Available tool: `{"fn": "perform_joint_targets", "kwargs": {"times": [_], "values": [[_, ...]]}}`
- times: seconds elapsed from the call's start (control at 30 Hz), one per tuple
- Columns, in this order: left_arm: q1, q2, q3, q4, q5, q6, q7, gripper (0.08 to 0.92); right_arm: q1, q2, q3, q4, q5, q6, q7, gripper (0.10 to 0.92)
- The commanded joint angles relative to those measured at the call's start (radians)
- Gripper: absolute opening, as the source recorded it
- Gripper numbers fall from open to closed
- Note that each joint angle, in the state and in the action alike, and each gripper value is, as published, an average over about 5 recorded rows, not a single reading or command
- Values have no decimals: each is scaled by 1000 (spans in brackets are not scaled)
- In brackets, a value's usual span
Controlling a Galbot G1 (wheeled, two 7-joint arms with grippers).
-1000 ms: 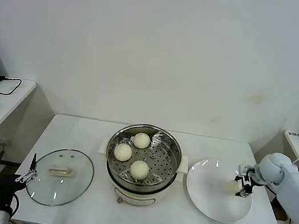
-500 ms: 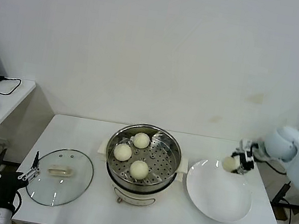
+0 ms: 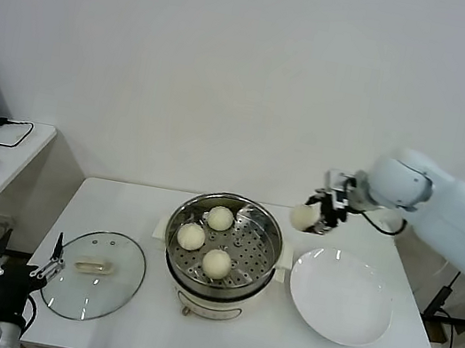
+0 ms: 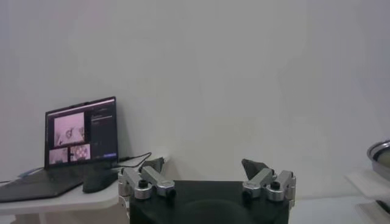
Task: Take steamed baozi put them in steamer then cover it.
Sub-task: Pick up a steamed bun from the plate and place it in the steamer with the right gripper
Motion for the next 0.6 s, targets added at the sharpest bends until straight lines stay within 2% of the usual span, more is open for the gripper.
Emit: {"fn": "perform_joint_targets", "kwargs": {"times": [0.03,0.33,0.6], "values": [[0,-1,-3,2,0,1,0,823,29,139,-84,47,216,-152,161,619],[3,0,-15,-4,5,0,1,823,-66,219,-83,-35,223,-176,227,619],[12,-2,-33,-4,2,-2,2,823,-111,226,-79,-77,183,-177,232,619]]}}
